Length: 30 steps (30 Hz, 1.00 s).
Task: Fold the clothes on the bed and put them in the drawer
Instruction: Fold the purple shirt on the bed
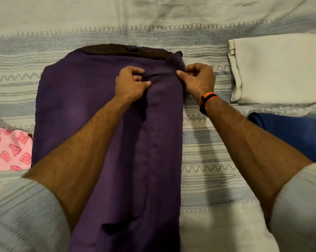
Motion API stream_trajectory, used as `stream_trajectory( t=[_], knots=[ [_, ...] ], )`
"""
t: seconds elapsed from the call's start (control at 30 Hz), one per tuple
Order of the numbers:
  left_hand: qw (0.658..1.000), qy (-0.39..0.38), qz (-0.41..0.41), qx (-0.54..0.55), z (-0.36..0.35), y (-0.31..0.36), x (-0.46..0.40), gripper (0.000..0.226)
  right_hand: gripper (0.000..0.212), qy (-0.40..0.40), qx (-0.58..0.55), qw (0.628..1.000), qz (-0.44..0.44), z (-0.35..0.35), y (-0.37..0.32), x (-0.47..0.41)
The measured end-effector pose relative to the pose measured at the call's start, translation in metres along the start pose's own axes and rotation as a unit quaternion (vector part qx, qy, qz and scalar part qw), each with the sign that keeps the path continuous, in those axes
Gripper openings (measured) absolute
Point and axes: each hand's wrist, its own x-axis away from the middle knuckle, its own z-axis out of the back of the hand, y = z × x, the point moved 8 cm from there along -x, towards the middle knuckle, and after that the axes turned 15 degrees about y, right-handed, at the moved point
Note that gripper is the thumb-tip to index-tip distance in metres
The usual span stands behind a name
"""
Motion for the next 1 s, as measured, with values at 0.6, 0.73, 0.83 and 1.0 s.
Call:
stream_trajectory(
  t=[0.6,0.73,0.83,1.0],
  knots=[
    [0.839,-0.042,-0.429,-0.333,-0.032,-0.004,0.07,0.09,0.077,-0.088,0.305,0.847,0.426,-0.03,0.0,0.041],
    [0.808,-0.065,-0.425,-0.403,-0.036,-0.002,0.06,0.103,0.093,-0.15,0.361,0.821,0.417,-0.04,-0.01,0.018],
    [0.811,-0.09,-0.401,-0.416,-0.036,0.005,0.06,0.106,0.094,-0.169,0.377,0.815,0.406,-0.037,-0.019,0.015],
    [0.842,-0.05,-0.391,-0.368,-0.019,0.009,0.091,0.09,0.081,-0.131,0.348,0.826,0.424,-0.008,-0.012,0.069]
  ],
)
